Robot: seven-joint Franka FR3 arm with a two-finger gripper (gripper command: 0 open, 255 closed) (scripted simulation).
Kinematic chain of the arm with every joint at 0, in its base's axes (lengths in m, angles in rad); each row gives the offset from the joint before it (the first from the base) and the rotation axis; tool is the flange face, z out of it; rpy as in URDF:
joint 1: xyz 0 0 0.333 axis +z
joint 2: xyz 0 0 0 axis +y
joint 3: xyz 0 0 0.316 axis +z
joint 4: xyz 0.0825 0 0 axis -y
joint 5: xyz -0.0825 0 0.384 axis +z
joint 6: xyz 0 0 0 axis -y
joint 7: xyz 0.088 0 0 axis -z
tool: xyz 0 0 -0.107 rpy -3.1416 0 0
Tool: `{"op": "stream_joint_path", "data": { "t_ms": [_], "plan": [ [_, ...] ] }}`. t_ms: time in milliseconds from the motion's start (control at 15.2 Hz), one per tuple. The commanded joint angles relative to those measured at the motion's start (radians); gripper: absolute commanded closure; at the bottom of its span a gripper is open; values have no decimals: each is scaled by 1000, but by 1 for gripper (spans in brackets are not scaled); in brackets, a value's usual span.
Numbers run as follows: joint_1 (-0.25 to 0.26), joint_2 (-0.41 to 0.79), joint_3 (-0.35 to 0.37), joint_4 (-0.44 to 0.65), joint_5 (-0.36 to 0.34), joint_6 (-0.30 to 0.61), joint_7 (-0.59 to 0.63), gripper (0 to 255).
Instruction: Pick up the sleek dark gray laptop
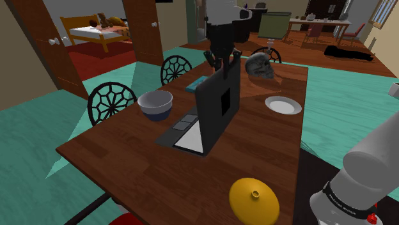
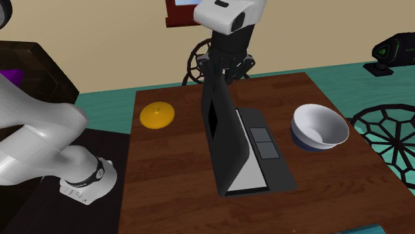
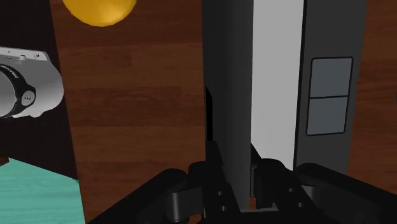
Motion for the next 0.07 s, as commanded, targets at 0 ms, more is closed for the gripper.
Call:
{"op": "stream_joint_path", "data": {
  "t_ms": [0],
  "plan": [
    [0, 0, 0, 9, 0, -7, 0, 255]
  ]
}}
